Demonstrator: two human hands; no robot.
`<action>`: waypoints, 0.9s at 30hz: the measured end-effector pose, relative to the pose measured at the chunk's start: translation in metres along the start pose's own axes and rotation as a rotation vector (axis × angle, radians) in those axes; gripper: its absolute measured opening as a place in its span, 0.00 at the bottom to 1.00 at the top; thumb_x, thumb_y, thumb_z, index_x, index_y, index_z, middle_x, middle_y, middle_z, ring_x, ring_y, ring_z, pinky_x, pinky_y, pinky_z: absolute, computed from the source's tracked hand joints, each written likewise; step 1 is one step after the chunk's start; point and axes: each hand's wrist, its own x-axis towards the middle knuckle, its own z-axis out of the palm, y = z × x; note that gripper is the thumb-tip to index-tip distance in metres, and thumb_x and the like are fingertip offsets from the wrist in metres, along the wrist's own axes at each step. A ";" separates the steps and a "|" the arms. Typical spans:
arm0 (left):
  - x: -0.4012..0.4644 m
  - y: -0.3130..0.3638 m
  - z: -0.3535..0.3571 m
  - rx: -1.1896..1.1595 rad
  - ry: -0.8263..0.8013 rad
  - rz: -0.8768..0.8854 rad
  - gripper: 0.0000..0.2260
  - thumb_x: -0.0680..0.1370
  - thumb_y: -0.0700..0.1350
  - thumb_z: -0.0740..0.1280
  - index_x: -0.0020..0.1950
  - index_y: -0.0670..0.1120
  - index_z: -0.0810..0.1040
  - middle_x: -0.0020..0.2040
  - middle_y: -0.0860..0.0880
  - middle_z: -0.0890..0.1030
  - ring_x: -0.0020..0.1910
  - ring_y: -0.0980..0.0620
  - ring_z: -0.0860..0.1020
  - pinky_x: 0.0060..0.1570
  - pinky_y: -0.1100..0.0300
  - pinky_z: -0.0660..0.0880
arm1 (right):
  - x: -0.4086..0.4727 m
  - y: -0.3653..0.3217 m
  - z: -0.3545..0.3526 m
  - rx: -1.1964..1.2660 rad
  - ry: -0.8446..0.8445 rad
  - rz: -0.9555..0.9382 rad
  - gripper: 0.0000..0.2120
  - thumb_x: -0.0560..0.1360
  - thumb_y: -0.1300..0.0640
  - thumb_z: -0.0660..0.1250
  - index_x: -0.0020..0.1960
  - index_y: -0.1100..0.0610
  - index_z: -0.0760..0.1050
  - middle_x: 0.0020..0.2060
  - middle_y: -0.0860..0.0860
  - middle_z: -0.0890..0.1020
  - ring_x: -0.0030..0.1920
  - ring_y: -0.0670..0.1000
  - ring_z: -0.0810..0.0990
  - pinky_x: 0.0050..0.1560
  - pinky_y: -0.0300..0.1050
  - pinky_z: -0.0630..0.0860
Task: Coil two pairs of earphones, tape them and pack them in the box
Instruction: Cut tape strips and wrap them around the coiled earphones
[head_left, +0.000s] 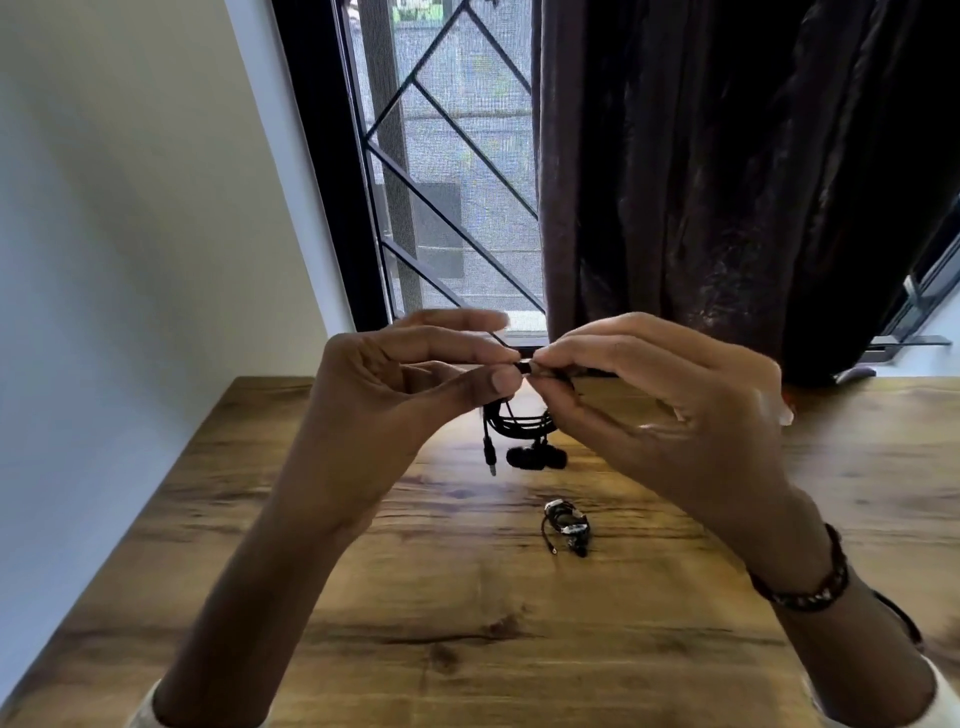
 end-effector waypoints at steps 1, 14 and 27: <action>0.000 -0.001 0.000 0.027 -0.001 0.009 0.10 0.61 0.43 0.80 0.40 0.48 0.86 0.48 0.48 0.85 0.48 0.50 0.83 0.47 0.59 0.79 | -0.001 0.000 0.000 -0.039 0.011 -0.026 0.03 0.72 0.64 0.75 0.44 0.64 0.84 0.40 0.53 0.85 0.41 0.45 0.82 0.46 0.33 0.78; -0.016 0.005 0.008 0.036 -0.010 -0.099 0.12 0.60 0.47 0.76 0.42 0.50 0.85 0.40 0.50 0.86 0.35 0.51 0.83 0.42 0.60 0.80 | -0.020 0.003 0.001 -0.382 0.108 -0.391 0.03 0.69 0.67 0.76 0.42 0.66 0.84 0.38 0.58 0.85 0.38 0.54 0.83 0.47 0.40 0.78; -0.018 0.000 0.007 0.007 -0.096 -0.053 0.08 0.63 0.40 0.76 0.41 0.45 0.85 0.37 0.50 0.85 0.34 0.55 0.83 0.37 0.66 0.77 | -0.027 0.003 0.012 -0.325 0.172 -0.268 0.10 0.71 0.62 0.75 0.46 0.62 0.74 0.37 0.56 0.85 0.39 0.48 0.79 0.47 0.33 0.71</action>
